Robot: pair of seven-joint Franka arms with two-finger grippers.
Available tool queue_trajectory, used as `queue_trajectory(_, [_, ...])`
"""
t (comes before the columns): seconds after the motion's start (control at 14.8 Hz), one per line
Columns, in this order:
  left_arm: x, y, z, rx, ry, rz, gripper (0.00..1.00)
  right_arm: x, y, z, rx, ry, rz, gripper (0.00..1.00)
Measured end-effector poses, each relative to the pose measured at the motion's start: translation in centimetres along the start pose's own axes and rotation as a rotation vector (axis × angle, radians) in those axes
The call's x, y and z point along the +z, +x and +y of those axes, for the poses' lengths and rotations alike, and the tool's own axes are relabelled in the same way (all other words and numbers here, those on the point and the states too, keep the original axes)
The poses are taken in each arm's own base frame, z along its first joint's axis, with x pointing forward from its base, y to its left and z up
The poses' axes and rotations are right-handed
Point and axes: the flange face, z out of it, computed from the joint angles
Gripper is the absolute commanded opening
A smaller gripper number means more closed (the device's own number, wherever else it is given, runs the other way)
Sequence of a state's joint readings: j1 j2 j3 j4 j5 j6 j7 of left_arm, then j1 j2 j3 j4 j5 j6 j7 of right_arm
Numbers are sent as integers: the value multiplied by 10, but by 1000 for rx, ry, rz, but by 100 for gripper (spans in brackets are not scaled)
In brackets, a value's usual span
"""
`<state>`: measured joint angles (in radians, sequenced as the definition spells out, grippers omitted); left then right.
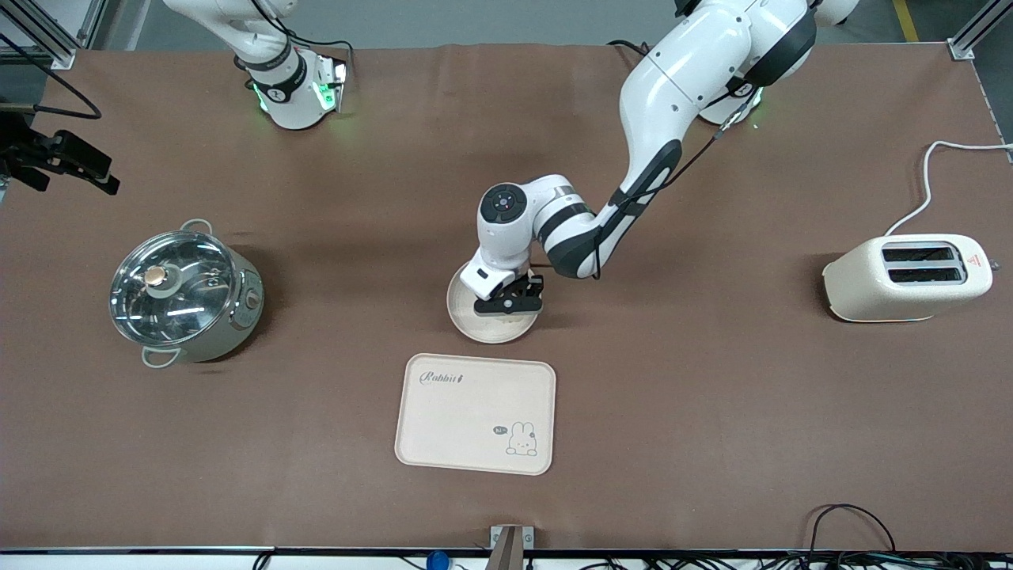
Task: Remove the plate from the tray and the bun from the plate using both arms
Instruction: 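Lower the left gripper onto the cream bun and grasp it, then lift the bun off the plate and carry it toward the toaster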
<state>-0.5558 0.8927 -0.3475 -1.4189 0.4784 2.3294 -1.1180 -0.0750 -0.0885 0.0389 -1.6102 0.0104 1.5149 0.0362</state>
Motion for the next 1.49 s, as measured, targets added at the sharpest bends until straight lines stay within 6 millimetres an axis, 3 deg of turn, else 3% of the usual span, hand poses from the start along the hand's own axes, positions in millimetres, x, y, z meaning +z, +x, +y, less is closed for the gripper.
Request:
queue_trajectory(0.14, [-1,1,0,-1,-1,2,30,1,1,0,0,0,-1,100])
queue_trajectory(0.61, [-10,8,2,-10,-17,15,30,0,2,-7,-13,0,10,100])
queue_trajectory(0.81, [-35,14,8,-26,-35,24,31,0,2,-11,-22,0,10,100])
queue_trajectory(1.02, [-87,33,-4,-73,2,25,32,0,2,-15,-28,0,12,100])
queue_trajectory(1.15, [-128,64,-45,-155,78,2,32,0,2,-15,-28,0,14,100])
queue_trajectory(1.29, [-147,109,-113,-232,158,-27,34,0,2,-15,-29,0,15,100])
queue_trajectory(1.36, [-146,132,-153,-257,182,-49,35,0,2,-15,-29,0,15,100])
queue_trajectory(1.49, [-123,165,-231,-321,214,-98,35,0,2,-15,-29,0,15,100])
